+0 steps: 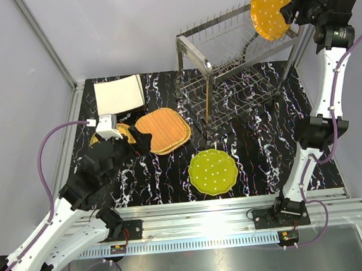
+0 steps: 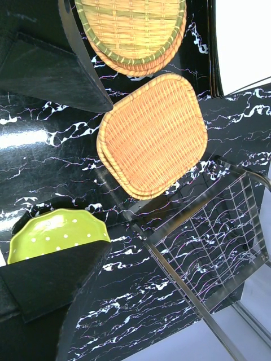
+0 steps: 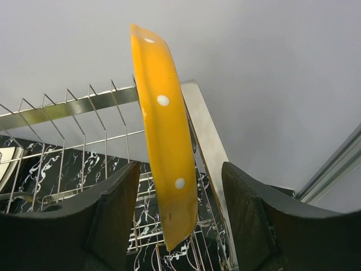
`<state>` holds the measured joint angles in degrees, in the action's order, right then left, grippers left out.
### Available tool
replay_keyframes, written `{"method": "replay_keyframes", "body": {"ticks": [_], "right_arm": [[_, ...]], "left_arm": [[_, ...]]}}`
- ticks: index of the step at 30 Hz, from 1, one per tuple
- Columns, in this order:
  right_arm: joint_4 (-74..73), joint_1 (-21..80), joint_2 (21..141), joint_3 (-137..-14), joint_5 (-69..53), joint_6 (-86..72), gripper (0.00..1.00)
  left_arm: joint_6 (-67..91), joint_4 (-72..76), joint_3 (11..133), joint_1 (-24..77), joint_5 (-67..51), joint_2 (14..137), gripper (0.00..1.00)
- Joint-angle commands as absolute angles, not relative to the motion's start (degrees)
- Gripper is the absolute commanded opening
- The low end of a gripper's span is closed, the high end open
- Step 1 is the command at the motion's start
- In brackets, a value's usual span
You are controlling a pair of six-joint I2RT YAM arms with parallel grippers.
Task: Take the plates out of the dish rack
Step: Grab a plate with the right arm
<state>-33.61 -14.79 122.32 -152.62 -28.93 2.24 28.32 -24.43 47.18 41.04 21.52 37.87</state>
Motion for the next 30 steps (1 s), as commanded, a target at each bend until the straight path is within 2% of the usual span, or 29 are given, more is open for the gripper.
{"method": "replay_keyframes", "body": {"ticks": [1, 6, 11, 18, 24, 27, 30], "right_arm": [[-30.5, -14.7, 123.0, -155.2, -30.2, 3.9, 0.66], [-30.2, -13.6, 123.0, -154.6, -28.9, 7.8, 0.58], [-29.7, -12.4, 123.0, -154.2, -27.2, 10.2, 0.55], [-28.0, -10.5, 122.3, -152.4, -25.7, 13.4, 0.40], [-27.3, -9.8, 122.2, -152.5, -24.9, 16.1, 0.20], [-25.6, -9.7, 120.7, -150.5, -24.6, 17.4, 0.04], [-18.4, -9.6, 117.3, -145.4, -24.8, 18.4, 0.00]], "left_arm": [[27.9, -21.6, 47.1, 41.1, 23.2, 37.8, 0.99], [28.2, -20.7, 46.8, 41.1, 22.8, 37.8, 0.99], [28.3, -20.8, 46.9, 41.0, 22.9, 37.5, 0.99], [28.7, -20.7, 46.8, 41.0, 22.9, 36.5, 0.99], [28.9, -20.8, 46.7, 41.0, 22.9, 35.9, 0.99], [29.1, -20.8, 46.5, 41.0, 22.9, 35.8, 0.99], [29.2, -20.6, 46.5, 41.1, 22.6, 35.8, 0.99]]}}
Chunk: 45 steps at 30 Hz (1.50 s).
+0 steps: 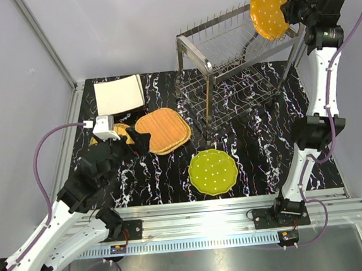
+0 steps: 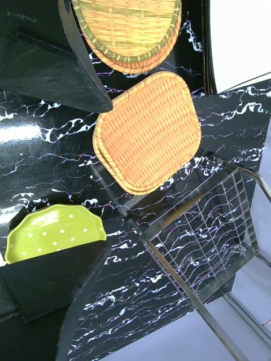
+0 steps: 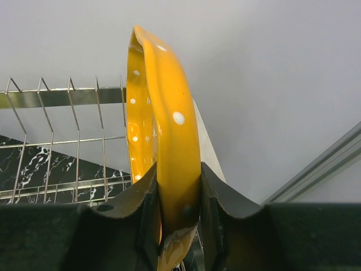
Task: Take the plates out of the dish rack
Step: Grab a plate with the right arm
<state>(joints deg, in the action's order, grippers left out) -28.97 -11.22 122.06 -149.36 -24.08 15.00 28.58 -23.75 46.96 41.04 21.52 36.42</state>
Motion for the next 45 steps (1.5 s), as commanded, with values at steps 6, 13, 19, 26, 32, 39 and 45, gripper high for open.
{"method": "replay_keyframes", "body": {"ticks": [6, 13, 19, 26, 32, 39, 45], "right_arm": [[-11.0, -9.3, 113.9, -142.8, -24.7, 18.1, 0.00], [-5.9, -8.6, 113.1, -145.0, -23.9, 17.4, 0.00], [-3.5, -8.4, 112.9, -146.0, -22.9, 16.5, 0.00], [-1.6, -8.5, 112.8, -147.0, -22.5, 15.6, 0.00], [-0.6, -8.4, 113.5, -149.8, -22.3, 14.4, 0.00], [2.1, -8.2, 113.6, -152.1, -22.2, 13.1, 0.00], [2.6, -8.0, 112.7, -152.2, -22.6, 11.4, 0.00]], "left_arm": [[29.1, -20.0, 46.6, 41.1, 22.4, 35.9, 0.99], [28.9, -20.0, 46.8, 41.0, 22.2, 35.9, 0.99], [29.0, -19.9, 46.7, 41.0, 22.3, 35.5, 0.99], [29.0, -19.1, 46.8, 41.0, 22.0, 35.7, 0.99], [29.1, -18.7, 46.9, 41.1, 21.6, 35.8, 0.99], [29.5, -16.7, 46.8, 41.1, 20.3, 35.9, 0.99], [30.1, -15.5, 47.0, 41.0, 19.3, 36.0, 0.99]]}}
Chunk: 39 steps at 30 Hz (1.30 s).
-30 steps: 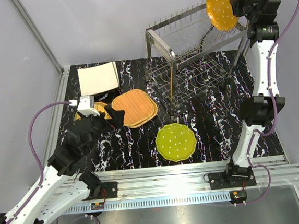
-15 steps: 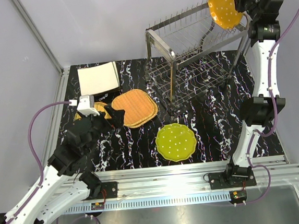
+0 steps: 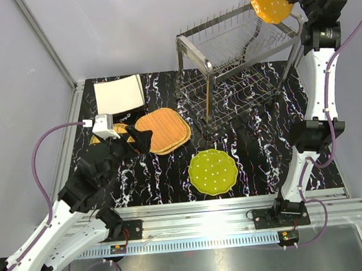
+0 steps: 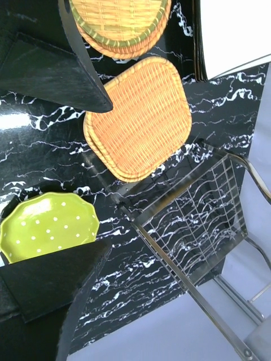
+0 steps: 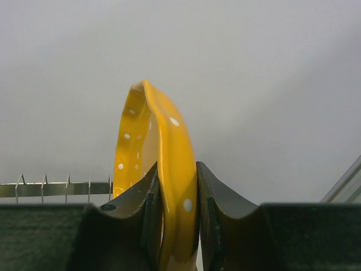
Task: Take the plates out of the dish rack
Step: Grab a plate with the right arm, then pass the plate from the right arm to the left
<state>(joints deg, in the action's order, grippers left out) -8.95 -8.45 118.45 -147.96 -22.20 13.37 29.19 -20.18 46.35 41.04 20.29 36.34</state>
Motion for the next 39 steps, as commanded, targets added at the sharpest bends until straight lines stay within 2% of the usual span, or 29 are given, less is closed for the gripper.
{"method": "replay_keyframes", "body": {"ticks": [1, 15, 22, 31, 39], "right_arm": [[2.7, -7.8, 112.5, -152.2, -22.7, 10.9, 0.00], [0.4, -7.7, 108.6, -152.5, -24.5, 0.3, 0.00], [-2.1, -7.6, 107.1, -153.3, -26.3, -10.5, 0.00], [-5.3, -4.7, 102.8, -150.6, -30.3, -21.0, 0.00], [-8.4, -0.4, 99.3, -147.2, -34.5, -29.7, 0.00]], "left_arm": [[30.1, -15.2, 46.9, 41.1, 19.2, 36.0, 0.99], [33.0, -7.8, 46.4, 41.1, 14.2, 37.1, 0.99], [33.7, -4.1, 46.9, 41.0, 12.6, 38.1, 0.99], [35.1, 6.8, 49.7, 40.7, 7.6, 44.8, 0.99], [40.9, 19.2, 51.9, 38.2, -1.4, 50.8, 0.99]]}}
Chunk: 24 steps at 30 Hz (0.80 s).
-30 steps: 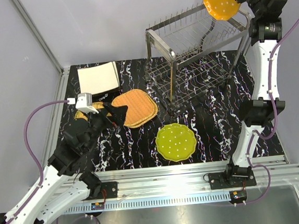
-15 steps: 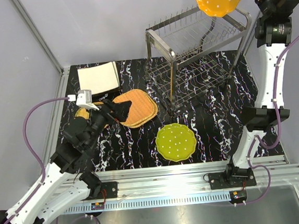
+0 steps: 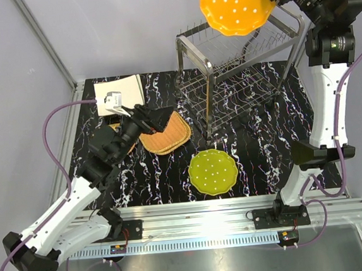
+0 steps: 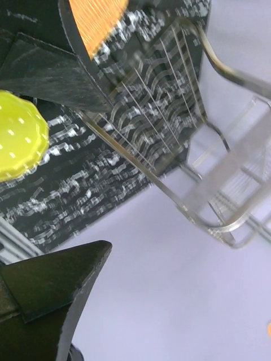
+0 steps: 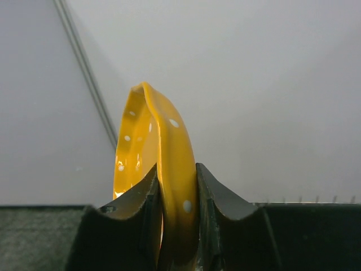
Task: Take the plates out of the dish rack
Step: Pass the plate from the right arm to the left
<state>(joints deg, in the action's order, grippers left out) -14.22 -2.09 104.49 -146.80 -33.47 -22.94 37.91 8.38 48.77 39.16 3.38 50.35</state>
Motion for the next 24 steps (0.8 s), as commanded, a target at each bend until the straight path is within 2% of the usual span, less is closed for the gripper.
{"method": "replay_keyframes", "body": {"ticks": [1, 8, 24], "right_arm": [[-9.0, -0.4, 99.1, -146.8, -34.8, -30.2, 0.00], [-9.8, 6.1, 95.7, -139.0, -37.7, -32.9, 0.00], [-14.6, 19.4, 91.1, -125.6, -41.0, -27.9, 0.00]], "left_arm": [[41.5, 20.3, 52.0, 37.6, -1.9, 51.8, 0.99], [47.2, 29.0, 53.3, 35.5, -6.8, 54.5, 0.99], [57.4, 36.5, 52.3, 32.3, -10.3, 57.6, 0.98]]}}
